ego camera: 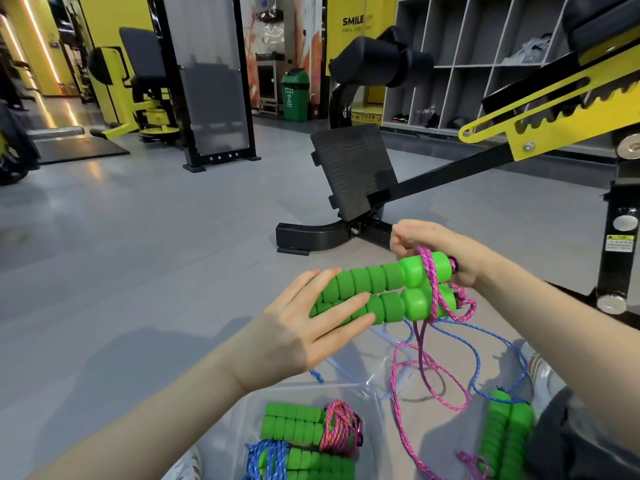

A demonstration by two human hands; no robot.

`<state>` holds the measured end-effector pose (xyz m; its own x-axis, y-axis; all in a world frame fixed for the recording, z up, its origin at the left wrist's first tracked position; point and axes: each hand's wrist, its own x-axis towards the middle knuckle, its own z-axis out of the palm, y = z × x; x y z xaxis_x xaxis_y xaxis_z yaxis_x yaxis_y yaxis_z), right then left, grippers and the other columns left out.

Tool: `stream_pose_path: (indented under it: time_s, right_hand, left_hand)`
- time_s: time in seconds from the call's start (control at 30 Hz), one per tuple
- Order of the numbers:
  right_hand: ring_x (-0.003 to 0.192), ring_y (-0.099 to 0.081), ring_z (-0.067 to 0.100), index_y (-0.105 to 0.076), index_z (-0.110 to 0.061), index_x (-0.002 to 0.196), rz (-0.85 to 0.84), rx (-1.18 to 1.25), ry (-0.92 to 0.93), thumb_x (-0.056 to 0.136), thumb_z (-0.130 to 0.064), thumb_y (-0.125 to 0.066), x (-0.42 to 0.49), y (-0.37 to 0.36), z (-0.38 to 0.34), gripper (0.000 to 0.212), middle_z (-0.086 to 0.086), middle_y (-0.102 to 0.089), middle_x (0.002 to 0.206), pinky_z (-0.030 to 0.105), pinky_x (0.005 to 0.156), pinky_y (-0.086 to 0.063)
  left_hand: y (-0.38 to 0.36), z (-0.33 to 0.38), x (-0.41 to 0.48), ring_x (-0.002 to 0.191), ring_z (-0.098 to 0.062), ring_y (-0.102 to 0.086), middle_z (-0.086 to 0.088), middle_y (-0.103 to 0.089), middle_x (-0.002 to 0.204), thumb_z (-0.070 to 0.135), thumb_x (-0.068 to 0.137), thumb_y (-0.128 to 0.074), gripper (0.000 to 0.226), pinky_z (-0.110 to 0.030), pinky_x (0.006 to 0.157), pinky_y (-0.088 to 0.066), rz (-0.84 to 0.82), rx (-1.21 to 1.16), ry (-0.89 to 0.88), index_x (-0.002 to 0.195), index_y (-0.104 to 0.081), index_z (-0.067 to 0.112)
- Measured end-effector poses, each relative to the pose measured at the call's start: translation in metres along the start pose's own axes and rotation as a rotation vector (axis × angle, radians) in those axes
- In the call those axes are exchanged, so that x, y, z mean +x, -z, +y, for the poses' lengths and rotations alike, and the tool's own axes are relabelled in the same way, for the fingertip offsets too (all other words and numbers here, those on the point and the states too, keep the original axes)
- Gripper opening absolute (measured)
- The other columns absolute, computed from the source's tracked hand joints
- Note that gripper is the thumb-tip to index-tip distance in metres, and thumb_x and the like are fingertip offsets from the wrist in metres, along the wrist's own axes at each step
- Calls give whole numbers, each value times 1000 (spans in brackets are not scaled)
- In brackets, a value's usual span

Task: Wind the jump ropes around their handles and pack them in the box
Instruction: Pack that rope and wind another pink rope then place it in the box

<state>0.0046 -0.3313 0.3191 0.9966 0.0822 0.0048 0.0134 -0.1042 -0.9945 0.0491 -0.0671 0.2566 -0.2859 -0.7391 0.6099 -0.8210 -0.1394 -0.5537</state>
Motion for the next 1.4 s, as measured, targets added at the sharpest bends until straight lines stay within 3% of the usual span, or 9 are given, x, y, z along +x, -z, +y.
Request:
stream_pose_path:
  time_s: [0.07,0.17,0.27,0.33,0.47,0.77,0.87,1.1,1.4]
  right_hand:
    - [50,-46,10,-60,-17,67,62,175,-29,75,-38,-73,3,-13,5,26,-3,-52,65,20,49,-42]
    - [73,-63,27,-69,-6,81,454,277,-69,85,-22,-65,4,-28,23,17,12,-60,75,32,70,-52]
    - [48,-56,15,-73,-13,62,189,510,58,57,-27,-82,-2,-37,42,17,4,-62,59,23,50,-48]
    - [35,-32,5,-64,-15,59,184,548,65,68,-28,-72,-4,-37,49,18,-4,-43,48,17,40,-33]
    - [38,-16,10,-57,-7,88,242,327,31,98,-24,-38,-9,-49,58,28,5,-29,49,21,40,-22]
    - [40,-39,16,-52,-13,116,-79,-275,-78,100,-20,-42,-48,-59,34,20,2,-48,53,32,51,-39]
    - [40,-43,15,-57,-15,113,-153,-432,-70,97,-25,-48,-59,-51,8,20,-4,-46,46,38,58,-42]
    - [54,-34,10,-68,-9,87,65,-710,189,80,-45,-52,-43,-35,-54,40,2,-38,61,20,49,-32]
    - [49,-38,5,-64,-10,77,-7,-553,141,77,-29,-63,-13,-15,-64,19,-12,-45,52,20,51,-34]
  left_hand:
    - [1,1,3,106,-49,-57,-13,-63,125,1,97,-47,31,-53,92,-45,19,9,12,127,-53,7]
    - [2,0,8,107,-50,-56,-14,-62,125,1,96,-48,30,-53,93,-44,74,24,73,125,-54,5]
    - [-3,-7,6,107,-50,-56,-14,-63,124,-1,93,-54,31,-52,93,-44,106,64,110,123,-55,4]
    - [-9,-11,0,105,-50,-57,-13,-64,123,-3,89,-58,35,-52,91,-45,112,102,128,123,-56,4]
    - [-18,-26,-17,105,-48,-52,-13,-63,124,-2,79,-67,50,-52,86,-44,85,166,240,126,-53,5]
    - [-26,-51,-34,97,-49,-56,-14,-65,119,1,82,-57,42,-49,79,-46,-12,256,301,124,-51,5]
    - [-29,-54,-47,96,-50,-55,-15,-65,119,-3,79,-57,46,-49,79,-46,-51,268,288,124,-50,4]
    - [-23,-42,-47,99,-53,-56,-17,-62,122,-6,84,-54,43,-55,83,-45,-142,212,67,127,-50,1]
    - [11,-9,-5,107,-46,-59,-6,-64,124,2,102,-32,33,-54,91,-48,-56,92,-66,125,-53,11]
